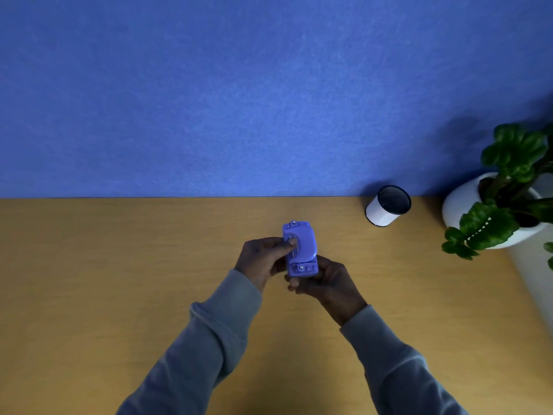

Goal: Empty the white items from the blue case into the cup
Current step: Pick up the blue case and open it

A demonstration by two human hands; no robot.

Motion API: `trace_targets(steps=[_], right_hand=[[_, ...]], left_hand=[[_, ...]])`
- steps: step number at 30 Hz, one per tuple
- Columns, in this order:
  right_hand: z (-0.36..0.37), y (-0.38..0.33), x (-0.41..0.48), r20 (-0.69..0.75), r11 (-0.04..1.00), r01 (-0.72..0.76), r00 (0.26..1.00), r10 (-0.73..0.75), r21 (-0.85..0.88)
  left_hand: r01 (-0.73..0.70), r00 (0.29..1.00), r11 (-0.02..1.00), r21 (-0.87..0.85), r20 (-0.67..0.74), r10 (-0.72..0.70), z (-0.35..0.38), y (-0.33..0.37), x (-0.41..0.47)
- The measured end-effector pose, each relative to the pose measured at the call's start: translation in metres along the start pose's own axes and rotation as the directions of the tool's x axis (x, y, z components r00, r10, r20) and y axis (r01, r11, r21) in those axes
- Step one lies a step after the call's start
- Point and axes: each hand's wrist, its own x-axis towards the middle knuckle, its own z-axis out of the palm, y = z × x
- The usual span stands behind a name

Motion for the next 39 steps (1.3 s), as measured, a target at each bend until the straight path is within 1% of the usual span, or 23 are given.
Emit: trace_targets(steps=[4,9,12,14,16,18,19,21,22,23,27,29,31,36,38,39], right_hand=[[-0.002,0.002,0.003,0.031,0.999,-0.033,0.999,0.033,-0.01],[-0.002,0.009,0.004,0.035,0.998,-0.05,0.998,0.051,-0.036],[-0.005,0.01,0.001,0.038,0.995,-0.039,0.998,0.042,-0.095],[-0.011,0.01,0.0,0.076,0.995,-0.021,0.997,0.028,-0.093],[-0.015,0.008,-0.001,0.131,1.0,-0.02,0.991,0.022,-0.016],[-0.013,0.002,0.002,0.137,0.981,-0.094,0.988,0.071,0.171],[-0.01,-0.002,0.005,0.131,0.947,-0.154,0.984,0.121,0.283],[-0.006,-0.008,0.012,0.149,0.81,-0.238,0.971,0.187,0.536],[-0.004,-0.011,0.015,0.158,0.734,-0.254,0.967,0.199,0.63],[-0.002,-0.013,0.018,0.156,0.68,-0.26,0.965,0.212,0.686],[0.005,-0.015,0.023,0.179,0.56,-0.278,0.958,0.226,0.781],[0.008,-0.015,0.023,0.198,0.524,-0.291,0.954,0.226,0.801],[0.01,-0.013,0.023,0.204,0.513,-0.297,0.951,0.231,0.805],[0.012,-0.01,0.018,0.197,0.54,-0.279,0.959,0.205,0.794],[0.013,-0.01,0.016,0.181,0.547,-0.268,0.961,0.209,0.793],[0.013,-0.011,0.015,0.172,0.55,-0.263,0.962,0.213,0.793]], left_hand=[[0.025,1.0,0.999,-0.022,-0.013,-0.025,-0.001,-0.001,-0.002],[0.027,0.996,0.999,0.019,-0.083,-0.025,-0.002,-0.003,-0.002],[0.011,0.997,1.0,0.023,-0.074,-0.009,-0.004,-0.003,-0.003],[0.003,0.998,1.0,0.016,-0.056,-0.002,-0.003,-0.004,-0.005],[0.003,0.999,1.0,0.004,-0.045,-0.003,-0.001,-0.005,-0.006],[-0.006,1.0,1.0,0.002,-0.03,0.006,0.001,-0.005,-0.006],[-0.011,1.0,1.0,0.01,-0.023,0.011,0.002,-0.005,-0.006],[-0.008,1.0,0.999,0.04,-0.006,0.008,0.004,-0.003,-0.006],[-0.001,1.0,0.999,0.053,-0.003,0.001,0.006,-0.003,-0.007],[0.009,1.0,0.998,0.062,-0.005,-0.008,0.008,-0.002,-0.008],[0.027,0.999,0.995,0.093,-0.03,-0.025,0.013,-0.003,-0.013],[0.019,0.999,0.993,0.119,-0.04,-0.015,0.013,-0.004,-0.016],[0.011,0.999,0.989,0.148,-0.044,-0.004,0.012,-0.004,-0.018],[0.005,0.997,0.978,0.207,-0.074,0.011,0.011,-0.006,-0.024],[-0.019,0.994,0.974,0.224,-0.098,0.042,0.011,-0.006,-0.026],[-0.046,0.99,0.963,0.264,-0.115,0.079,0.011,-0.006,-0.027]])
